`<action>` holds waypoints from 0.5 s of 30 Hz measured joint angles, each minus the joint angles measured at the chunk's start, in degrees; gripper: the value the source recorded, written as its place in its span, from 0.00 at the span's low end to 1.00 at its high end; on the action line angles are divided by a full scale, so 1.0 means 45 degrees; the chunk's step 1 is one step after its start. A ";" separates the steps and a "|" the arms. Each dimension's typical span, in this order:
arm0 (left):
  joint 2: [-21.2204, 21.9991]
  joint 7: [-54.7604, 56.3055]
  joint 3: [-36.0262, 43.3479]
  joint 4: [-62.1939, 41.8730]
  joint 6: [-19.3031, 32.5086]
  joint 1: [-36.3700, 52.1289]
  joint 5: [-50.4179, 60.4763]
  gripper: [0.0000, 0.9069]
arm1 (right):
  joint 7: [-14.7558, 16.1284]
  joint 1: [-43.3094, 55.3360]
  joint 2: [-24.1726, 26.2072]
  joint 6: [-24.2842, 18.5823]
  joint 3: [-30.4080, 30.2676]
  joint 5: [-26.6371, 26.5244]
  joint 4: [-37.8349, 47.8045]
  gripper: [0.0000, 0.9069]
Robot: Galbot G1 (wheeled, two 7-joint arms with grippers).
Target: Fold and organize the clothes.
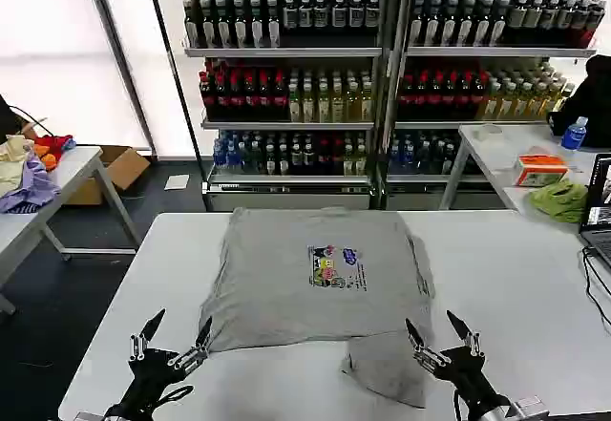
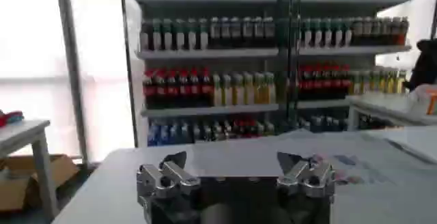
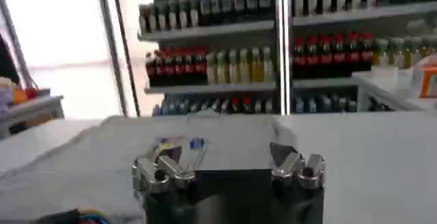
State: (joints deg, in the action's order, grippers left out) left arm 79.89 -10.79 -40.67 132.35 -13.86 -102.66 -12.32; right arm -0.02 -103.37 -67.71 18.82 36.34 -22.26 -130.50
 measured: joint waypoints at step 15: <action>-0.0994 0.1211 0.0930 -0.1272 -0.2575 0.1019 -0.0592 1.00 | -0.1525 -0.0518 -0.0389 0.1681 -0.1282 0.0762 -0.0235 1.00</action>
State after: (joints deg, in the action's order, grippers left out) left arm 75.41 -5.34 -36.49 126.63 -25.45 -98.08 -14.99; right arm -6.89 -105.70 -69.46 26.39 30.57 -18.83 -131.55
